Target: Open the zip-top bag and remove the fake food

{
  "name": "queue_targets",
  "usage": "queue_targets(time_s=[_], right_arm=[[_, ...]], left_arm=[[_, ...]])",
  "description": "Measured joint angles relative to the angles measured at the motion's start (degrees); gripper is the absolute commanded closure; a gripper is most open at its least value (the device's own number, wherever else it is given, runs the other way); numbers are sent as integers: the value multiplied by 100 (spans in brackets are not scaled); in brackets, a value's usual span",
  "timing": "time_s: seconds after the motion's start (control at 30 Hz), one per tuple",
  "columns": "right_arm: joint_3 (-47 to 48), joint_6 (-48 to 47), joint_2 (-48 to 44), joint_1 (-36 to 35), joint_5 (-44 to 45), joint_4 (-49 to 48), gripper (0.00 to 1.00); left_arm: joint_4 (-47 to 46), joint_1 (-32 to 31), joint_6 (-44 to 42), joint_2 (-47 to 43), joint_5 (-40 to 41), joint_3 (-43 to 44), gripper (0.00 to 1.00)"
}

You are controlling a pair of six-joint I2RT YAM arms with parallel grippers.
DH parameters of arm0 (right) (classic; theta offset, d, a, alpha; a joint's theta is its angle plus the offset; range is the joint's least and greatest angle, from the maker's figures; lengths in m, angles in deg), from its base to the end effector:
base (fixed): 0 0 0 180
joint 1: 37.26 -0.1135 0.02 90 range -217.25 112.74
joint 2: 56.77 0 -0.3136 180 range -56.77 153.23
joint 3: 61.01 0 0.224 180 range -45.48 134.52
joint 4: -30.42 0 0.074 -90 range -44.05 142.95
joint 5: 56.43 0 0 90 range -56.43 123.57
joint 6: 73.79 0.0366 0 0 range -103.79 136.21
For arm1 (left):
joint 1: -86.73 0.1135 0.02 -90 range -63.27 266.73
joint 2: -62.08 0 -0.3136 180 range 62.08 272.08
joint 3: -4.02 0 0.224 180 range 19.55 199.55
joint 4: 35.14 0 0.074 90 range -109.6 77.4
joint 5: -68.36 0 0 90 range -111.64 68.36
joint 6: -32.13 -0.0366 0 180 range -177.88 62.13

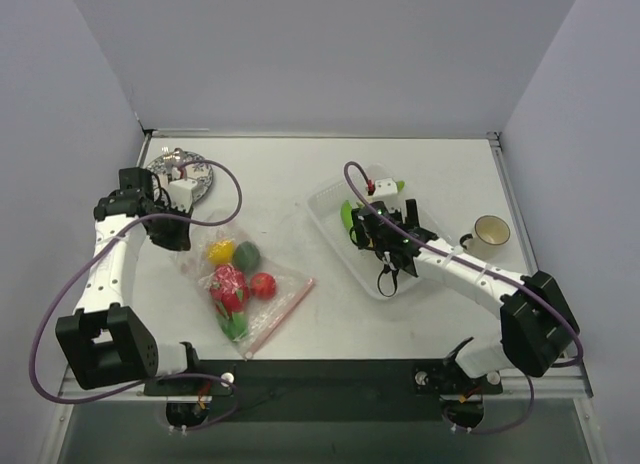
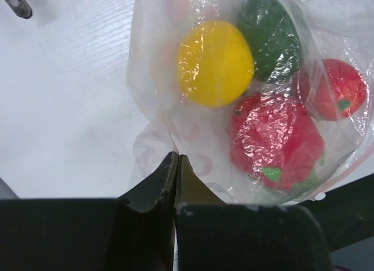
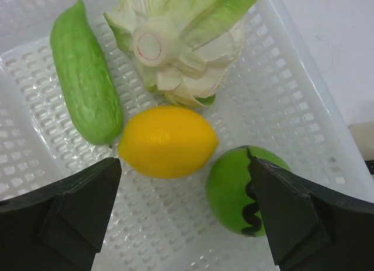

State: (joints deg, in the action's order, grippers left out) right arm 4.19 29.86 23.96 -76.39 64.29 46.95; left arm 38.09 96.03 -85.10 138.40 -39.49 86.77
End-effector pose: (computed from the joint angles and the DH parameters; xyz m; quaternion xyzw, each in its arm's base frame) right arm 0.2249 0.1588 0.3070 -0.0609 0.8511 0.0000 0.5214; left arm 0.2103 0.0231 0.3433 0.1816 0.9510 -0.0821 0.2363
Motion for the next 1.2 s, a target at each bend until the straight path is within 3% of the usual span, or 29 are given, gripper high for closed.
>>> queue_targets(time_s=[0.13, 0.4, 0.6, 0.67, 0.8, 0.9, 1.07, 1.2], right_arm=[[7, -20, -44, -396, 111, 195, 0], [-149, -481, -444, -2149, 236, -157, 0], [-745, -780, -485, -3272, 225, -984, 0], [-855, -881, -350, -3517, 184, -1257, 7], [-903, -960, 149, -3801, -98, -1751, 21], [-901, -960, 496, -3849, -332, -2028, 24], [-708, -966, 1071, -3810, -686, -2361, 24], [-452, -951, 1471, -3670, -1043, -2616, 15]], left_arm=[[258, 0, 11, -7, -205, 2, 100], [789, -11, 44, -181, -496, 549, 100], [160, -15, -9, -273, -44, -573, 100], [-85, -13, -17, -155, 142, -1014, 100], [-503, -15, -17, 131, 411, -1480, 100], [-925, -24, -2, 352, 623, -1606, 100], [-1602, -125, 4, 678, 1088, -1869, 100], [-2046, -275, -2, 973, 1399, -2092, 100]])
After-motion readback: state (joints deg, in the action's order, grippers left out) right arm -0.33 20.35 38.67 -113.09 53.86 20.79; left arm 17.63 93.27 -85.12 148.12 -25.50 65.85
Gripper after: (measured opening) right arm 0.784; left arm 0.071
